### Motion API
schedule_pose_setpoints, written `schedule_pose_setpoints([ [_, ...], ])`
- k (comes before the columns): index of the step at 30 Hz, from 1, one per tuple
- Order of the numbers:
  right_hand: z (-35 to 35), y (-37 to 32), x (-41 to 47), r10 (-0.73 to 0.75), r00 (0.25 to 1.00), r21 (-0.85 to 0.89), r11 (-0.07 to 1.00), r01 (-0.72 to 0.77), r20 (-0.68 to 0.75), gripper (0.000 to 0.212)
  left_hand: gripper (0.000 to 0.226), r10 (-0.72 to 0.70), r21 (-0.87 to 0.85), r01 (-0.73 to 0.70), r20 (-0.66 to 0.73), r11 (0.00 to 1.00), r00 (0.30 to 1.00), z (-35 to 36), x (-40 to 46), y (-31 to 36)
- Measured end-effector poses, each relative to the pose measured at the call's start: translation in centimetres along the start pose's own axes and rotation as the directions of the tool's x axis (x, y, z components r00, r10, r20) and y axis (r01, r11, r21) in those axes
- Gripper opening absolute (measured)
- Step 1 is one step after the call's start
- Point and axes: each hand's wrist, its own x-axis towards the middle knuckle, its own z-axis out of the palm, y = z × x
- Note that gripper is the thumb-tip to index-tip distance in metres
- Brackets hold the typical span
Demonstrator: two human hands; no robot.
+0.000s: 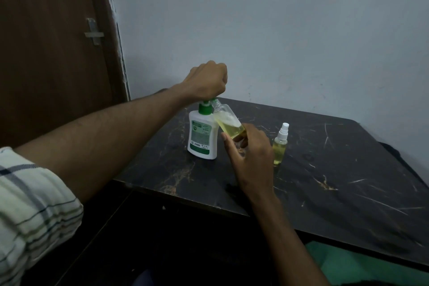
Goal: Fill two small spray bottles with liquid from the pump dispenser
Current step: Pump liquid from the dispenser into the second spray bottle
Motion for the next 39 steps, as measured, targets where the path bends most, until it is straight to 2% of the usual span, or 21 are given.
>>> schedule_pose_setpoints([
  [5, 0.22, 0.21, 0.17, 0.008, 1.0, 0.002, 1.0, -0.008, 0.004, 0.032, 0.014, 0.007, 0.006, -0.007, -0.035, 1.0, 0.999, 0.16, 0.16, -0.06],
  [9, 0.15, 0.24, 0.12, 0.004, 1.0, -0.001, 1.0, -0.004, 0.006, 0.032, 0.029, 0.015, -0.002, -0.015, -0.018, 1.0, 1.0, 0.11, -0.12, 0.07],
  [17, 0.11, 0.24, 0.09, -0.01, 1.0, 0.004, 1.0, 0.01, -0.004, 0.028, 0.029, 0.006, -0.023, -0.007, -0.019, 1.0, 1.0, -0.1, 0.04, 0.1],
  [22, 0.16, 0.19, 0.04, -0.01, 1.0, 0.009, 1.0, 0.01, -0.012, 0.029, 0.036, 0.029, -0.024, -0.029, -0.003, 0.999, 1.0, -0.19, -0.17, 0.24],
  [31, 0.23, 0.28, -0.02, -0.012, 1.0, 0.011, 1.0, 0.012, 0.001, 0.031, 0.018, 0.022, 0.007, -0.022, -0.02, 1.0, 1.0, 0.31, 0.6, -0.19],
  [34, 0.29, 0.29, -0.01, -0.008, 1.0, 0.01, 1.0, 0.008, 0.005, 0.032, 0.026, 0.015, 0.004, -0.015, -0.012, 1.0, 1.0, 0.49, 0.48, -0.3],
  [39, 0.22, 0.23, -0.02, -0.008, 1.0, 0.015, 1.0, 0.007, 0.009, 0.033, 0.016, 0.015, 0.003, -0.015, -0.03, 1.0, 0.999, 0.38, 0.49, -0.23],
])
